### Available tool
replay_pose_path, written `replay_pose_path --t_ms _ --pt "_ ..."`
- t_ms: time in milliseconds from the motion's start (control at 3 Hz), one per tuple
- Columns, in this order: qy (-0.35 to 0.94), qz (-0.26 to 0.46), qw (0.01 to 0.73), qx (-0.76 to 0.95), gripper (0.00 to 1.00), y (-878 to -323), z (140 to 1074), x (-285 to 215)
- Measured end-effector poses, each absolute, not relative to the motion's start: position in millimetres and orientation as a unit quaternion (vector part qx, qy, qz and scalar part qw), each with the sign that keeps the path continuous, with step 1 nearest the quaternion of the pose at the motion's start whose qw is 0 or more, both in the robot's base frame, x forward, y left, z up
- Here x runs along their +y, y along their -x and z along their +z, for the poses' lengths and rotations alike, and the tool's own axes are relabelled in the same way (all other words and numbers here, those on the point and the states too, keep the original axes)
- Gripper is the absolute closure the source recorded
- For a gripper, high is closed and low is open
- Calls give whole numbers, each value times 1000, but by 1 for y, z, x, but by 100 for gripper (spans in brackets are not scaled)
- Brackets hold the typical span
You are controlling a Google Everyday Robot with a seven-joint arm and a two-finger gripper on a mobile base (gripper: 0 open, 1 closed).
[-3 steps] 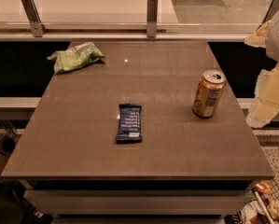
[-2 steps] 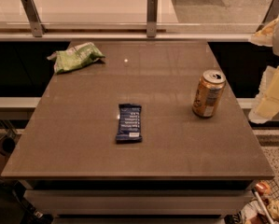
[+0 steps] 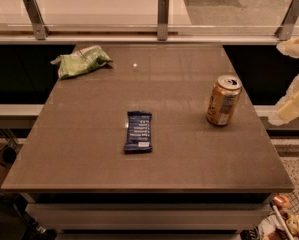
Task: Move orange can near green jalapeno chip bag
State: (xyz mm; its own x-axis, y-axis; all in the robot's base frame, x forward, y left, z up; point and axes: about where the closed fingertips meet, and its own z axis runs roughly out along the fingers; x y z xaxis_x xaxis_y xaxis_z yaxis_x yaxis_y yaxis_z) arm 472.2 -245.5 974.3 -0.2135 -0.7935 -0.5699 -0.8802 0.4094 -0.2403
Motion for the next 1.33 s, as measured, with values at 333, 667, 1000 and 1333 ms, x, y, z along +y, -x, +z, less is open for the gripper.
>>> replay_pose_path --t_ms 333,667,1000,1333 --pt "511 119 389 757 0 -487 962 -240" --pt "489 165 445 732 0 -499 949 -226" --pt "469 205 491 705 0 -509 936 -212" --pt "457 236 516 685 0 -513 926 -194"
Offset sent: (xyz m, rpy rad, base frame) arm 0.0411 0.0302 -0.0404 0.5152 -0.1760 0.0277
